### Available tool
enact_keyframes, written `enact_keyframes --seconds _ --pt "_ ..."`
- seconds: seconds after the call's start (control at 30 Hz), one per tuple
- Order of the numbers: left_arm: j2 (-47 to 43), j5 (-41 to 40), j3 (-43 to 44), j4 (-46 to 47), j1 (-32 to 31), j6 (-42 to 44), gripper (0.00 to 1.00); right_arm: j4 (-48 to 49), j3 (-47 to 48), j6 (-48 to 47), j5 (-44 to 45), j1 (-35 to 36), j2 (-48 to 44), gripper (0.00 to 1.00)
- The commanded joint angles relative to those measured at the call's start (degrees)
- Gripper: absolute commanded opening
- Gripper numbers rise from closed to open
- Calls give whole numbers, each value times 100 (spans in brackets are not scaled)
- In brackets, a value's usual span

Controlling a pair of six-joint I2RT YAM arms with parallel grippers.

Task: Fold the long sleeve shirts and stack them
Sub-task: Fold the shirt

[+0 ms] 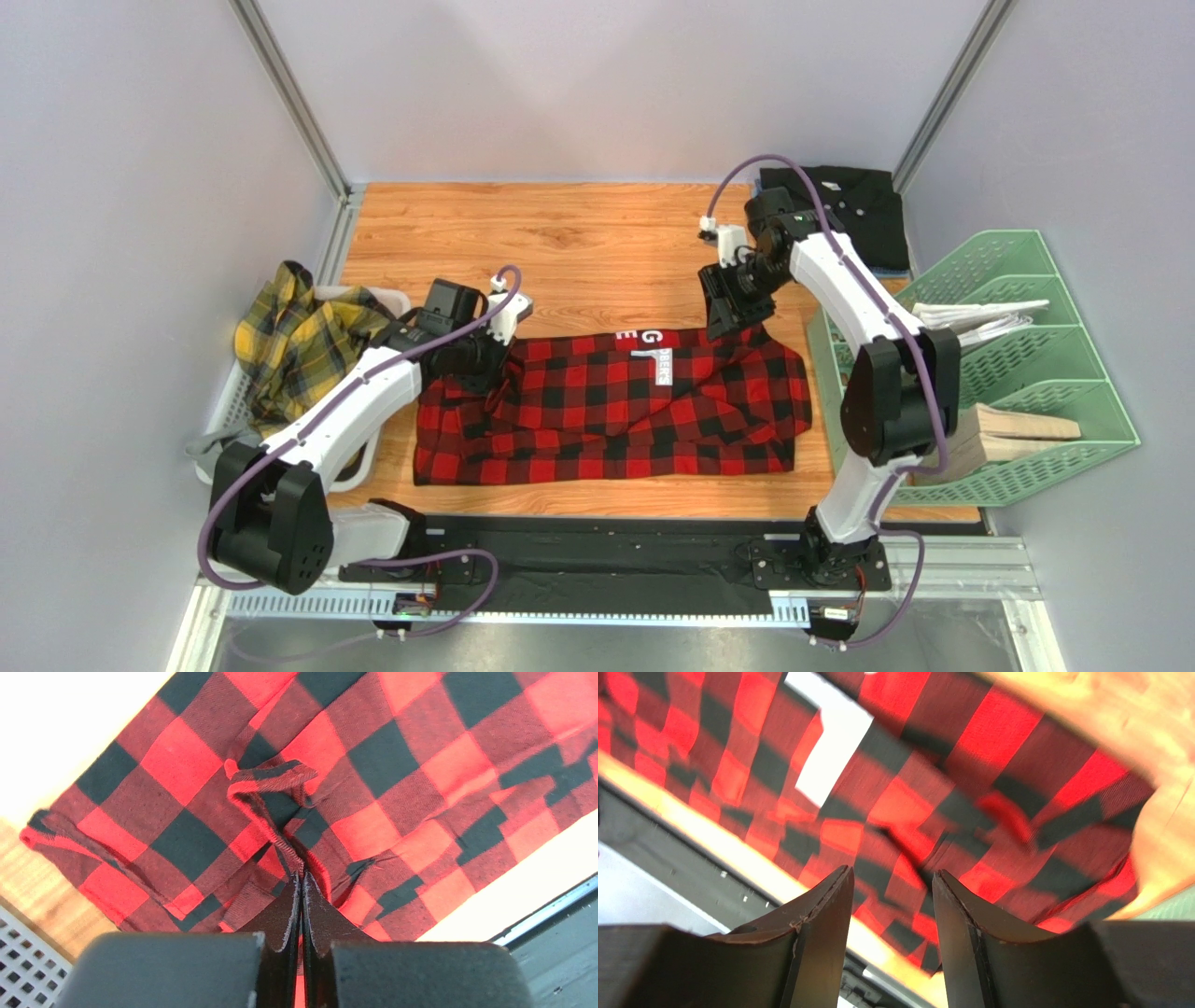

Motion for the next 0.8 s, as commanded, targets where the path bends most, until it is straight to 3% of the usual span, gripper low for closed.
enact_keyframes --seconds 0.0,0.13,0.37,0.63,0.77 --pt "-281 109 75 82 -27 230 0 311 491 170 165 30 755 51" --pt "-431 284 154 73 -18 248 0 364 509 205 94 30 1144 54" --pt "-589 259 593 -94 -18 29 0 320 -149 -111 173 -40 1171 51" --pt "-317 460 1051 -402 -9 -736 0 127 -467 -533 401 -339 854 32" --pt "-97 627 1113 -437 -9 -737 0 22 -327 -568 209 -427 828 30"
